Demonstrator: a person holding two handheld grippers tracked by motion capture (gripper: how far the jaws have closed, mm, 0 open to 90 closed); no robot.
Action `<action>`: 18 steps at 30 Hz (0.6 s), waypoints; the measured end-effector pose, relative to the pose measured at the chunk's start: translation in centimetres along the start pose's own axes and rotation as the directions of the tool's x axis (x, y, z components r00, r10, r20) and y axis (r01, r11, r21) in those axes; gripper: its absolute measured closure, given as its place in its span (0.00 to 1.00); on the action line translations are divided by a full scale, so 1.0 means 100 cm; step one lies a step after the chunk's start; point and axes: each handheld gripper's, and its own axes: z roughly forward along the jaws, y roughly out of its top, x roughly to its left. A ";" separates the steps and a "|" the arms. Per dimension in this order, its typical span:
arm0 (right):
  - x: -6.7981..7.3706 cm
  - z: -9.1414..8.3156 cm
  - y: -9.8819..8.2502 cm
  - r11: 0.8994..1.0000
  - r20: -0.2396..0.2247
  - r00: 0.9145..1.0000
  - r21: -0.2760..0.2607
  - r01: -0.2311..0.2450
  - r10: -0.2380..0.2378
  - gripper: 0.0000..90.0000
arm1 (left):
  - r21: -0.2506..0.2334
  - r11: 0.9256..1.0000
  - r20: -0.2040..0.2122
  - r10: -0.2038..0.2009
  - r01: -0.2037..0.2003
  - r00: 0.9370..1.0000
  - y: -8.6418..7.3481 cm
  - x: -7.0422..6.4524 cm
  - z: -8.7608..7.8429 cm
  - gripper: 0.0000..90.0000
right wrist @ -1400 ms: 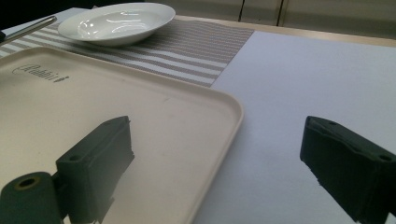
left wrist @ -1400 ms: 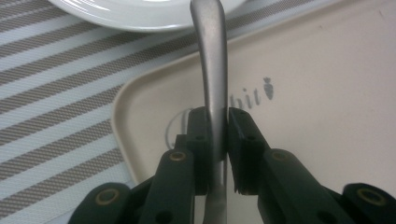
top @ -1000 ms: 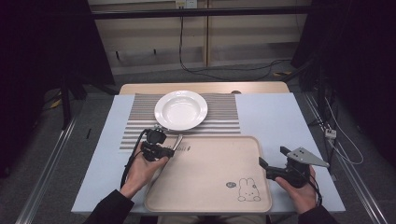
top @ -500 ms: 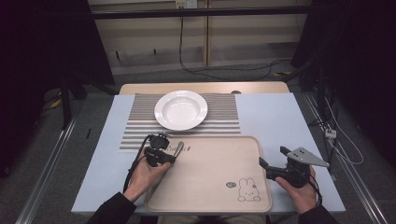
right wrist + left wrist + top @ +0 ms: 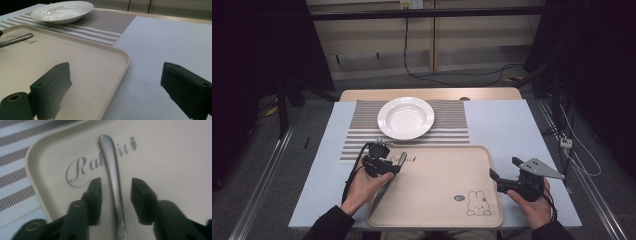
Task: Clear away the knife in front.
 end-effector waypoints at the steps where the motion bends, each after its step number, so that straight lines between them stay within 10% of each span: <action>1: 0.000 0.000 0.000 1.000 0.000 1.000 -0.001 0.000 0.000 0.10 | -0.010 1.000 0.005 0.008 -0.008 1.000 0.001 0.000 0.000 0.62; 8: 0.000 0.000 0.000 1.000 0.000 1.000 -0.001 0.002 -0.002 0.10 | -0.037 0.994 0.032 0.107 -0.106 0.994 0.005 -0.008 0.008 0.80; 12: 0.000 0.000 0.000 1.000 0.001 1.000 -0.001 0.002 -0.002 0.10 | -0.043 0.992 0.062 0.119 -0.116 0.991 0.006 -0.013 0.012 0.98; 18: 0.000 0.000 0.000 1.000 0.001 1.000 -0.002 0.003 -0.003 0.10 | 0.010 0.992 0.048 0.128 -0.129 0.991 0.005 -0.017 0.026 1.00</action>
